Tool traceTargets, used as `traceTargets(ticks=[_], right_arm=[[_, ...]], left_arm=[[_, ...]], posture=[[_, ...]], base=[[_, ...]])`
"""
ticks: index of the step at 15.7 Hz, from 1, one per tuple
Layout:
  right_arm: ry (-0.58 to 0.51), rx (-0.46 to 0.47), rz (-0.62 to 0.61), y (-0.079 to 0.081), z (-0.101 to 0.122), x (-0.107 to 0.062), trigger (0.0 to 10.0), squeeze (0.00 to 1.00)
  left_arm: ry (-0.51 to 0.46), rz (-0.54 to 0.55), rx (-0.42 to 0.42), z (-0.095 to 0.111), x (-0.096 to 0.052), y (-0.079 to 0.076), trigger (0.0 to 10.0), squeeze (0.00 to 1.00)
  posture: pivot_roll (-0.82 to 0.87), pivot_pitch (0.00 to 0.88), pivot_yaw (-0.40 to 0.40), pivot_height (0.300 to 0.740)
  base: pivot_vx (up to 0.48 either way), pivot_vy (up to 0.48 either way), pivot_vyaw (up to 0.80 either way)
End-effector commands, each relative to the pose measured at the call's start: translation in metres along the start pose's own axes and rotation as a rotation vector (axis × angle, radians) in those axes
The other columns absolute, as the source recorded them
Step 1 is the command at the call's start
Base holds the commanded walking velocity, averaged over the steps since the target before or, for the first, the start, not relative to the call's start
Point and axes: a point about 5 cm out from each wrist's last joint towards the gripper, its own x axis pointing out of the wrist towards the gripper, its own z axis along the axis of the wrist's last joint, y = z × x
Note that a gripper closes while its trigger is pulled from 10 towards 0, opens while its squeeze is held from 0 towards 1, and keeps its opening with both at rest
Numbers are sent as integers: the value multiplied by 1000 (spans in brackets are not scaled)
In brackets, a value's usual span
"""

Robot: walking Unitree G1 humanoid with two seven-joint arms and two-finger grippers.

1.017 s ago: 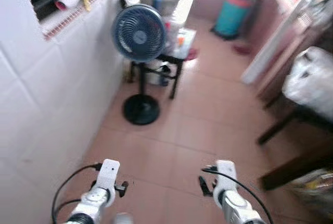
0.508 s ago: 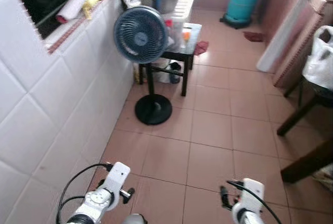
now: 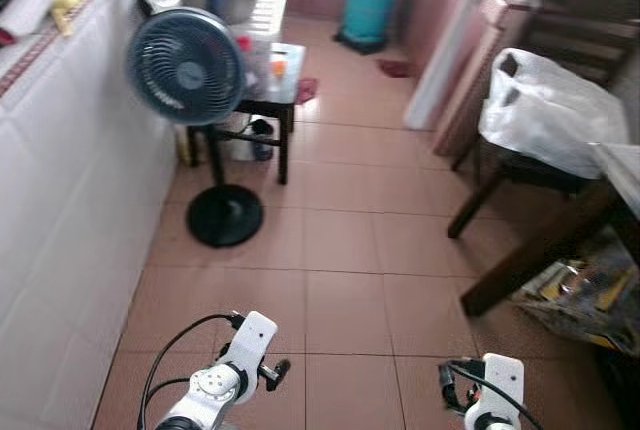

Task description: Setting the table

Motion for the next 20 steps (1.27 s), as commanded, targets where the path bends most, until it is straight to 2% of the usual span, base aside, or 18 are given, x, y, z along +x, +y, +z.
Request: traceTargets(ticks=[1, 3, 7, 9, 10, 11, 12, 13, 14, 15, 16, 17, 18, 20], right_arm=[[21, -2, 2, -2, -5, -3, 10000, 0], [1, 49, -2, -3, -6, -5, 10000, 0], [-10, 52, -30, -3, -11, -9, 10000, 0], [-24, 67, -72, -5, -15, -15, 10000, 0], [-31, 76, -68, -2, -17, -18, 10000, 0], [-17, 82, -32, 0, -18, -17, 10000, 0], [0, 53, -13, -2, -17, -15, 10000, 0], [6, 6, -32, -6, -15, -12, 10000, 0], [2, 17, -35, -5, -14, -12, 10000, 0], [-21, 48, -38, -4, -10, -11, 10000, 0], [-54, 73, -54, -4, -6, -12, 10000, 0], [-79, 77, -74, -5, -4, -13, 10000, 0], [-127, 124, -123, -4, 0, -15, 10000, 0], [-170, 152, -144, -1, 2, -20, 10000, 0]], left_arm=[[18, 7, -26, -5, -1, -2, 10000, 0], [20, -24, 17, -5, 0, -6, 10000, 0], [53, -77, 125, -20, -5, -10, 10000, 0], [30, -112, 179, -15, -6, -6, 10000, 0], [5, -114, 224, -1, -4, 1, 10000, 0], [-3, -73, 218, 8, -2, 9, 10000, 0], [-2, -31, 173, 12, -2, 16, 10000, 0], [-21, -26, 127, 17, -2, 20, 10000, 0], [-26, -26, 125, 18, -2, 21, 10000, 0], [-21, -48, 148, 16, 0, 13, 10000, 0], [-26, -73, 116, 16, 2, 4, 10000, 0], [-35, -95, 145, 18, 3, 0, 10000, 0], [-42, -119, 155, 22, 5, -5, 10000, 0], [-55, -130, 172, 30, 7, -8, 10000, 0]], posture=[[198, 70, -143, 740], [197, 75, -126, 740], [143, 102, -42, 740], [120, 99, -100, 740], [97, 74, -135, 740], [134, 65, -124, 740], [129, 77, -120, 740], [116, 84, -116, 740], [112, 88, -113, 740], [110, 84, -68, 740], [81, 88, -20, 740], [66, 78, -7, 740], [31, 83, 27, 740], [-4, 78, 82, 740]], base=[[0, 0, -656], [0, 0, -644], [0, 0, 0], [0, 0, 0], [0, 0, 0], [0, 0, 0], [0, 0, 0], [0, 0, 0], [0, 0, 0], [0, 0, 0], [0, 0, 0], [0, 0, 0], [0, 0, 0], [0, 0, 0]])
